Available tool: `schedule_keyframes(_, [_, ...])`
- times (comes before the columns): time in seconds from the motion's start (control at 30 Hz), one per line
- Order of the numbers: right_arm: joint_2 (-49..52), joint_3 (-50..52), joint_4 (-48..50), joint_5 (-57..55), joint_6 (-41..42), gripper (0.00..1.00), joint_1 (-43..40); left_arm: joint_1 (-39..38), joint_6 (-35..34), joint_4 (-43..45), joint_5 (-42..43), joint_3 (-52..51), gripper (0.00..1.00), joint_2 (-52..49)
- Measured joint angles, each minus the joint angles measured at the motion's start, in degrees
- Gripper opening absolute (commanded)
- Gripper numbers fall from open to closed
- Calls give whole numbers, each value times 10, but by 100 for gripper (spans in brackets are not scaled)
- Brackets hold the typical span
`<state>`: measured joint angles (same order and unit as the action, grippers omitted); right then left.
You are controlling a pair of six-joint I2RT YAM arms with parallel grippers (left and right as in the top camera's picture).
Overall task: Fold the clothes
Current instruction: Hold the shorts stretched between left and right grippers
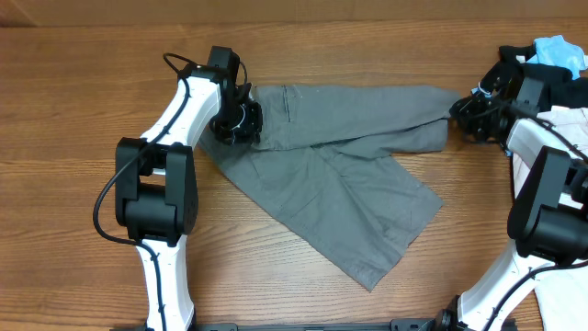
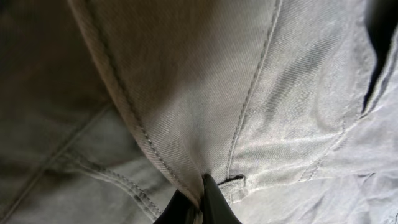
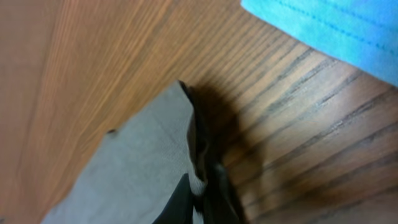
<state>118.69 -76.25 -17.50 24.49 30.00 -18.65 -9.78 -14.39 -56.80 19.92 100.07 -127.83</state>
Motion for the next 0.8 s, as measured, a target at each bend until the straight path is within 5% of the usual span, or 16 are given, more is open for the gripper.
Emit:
schedule_keyframes(0.27, [-39, -37, -97, -19, 9, 4, 0, 0, 12, -55, -3, 77, 4, 0])
schedule_keyframes(0.8, [-292, -42, -264, -69, 15, 4, 1, 4, 24, -175, -4, 223, 4, 0])
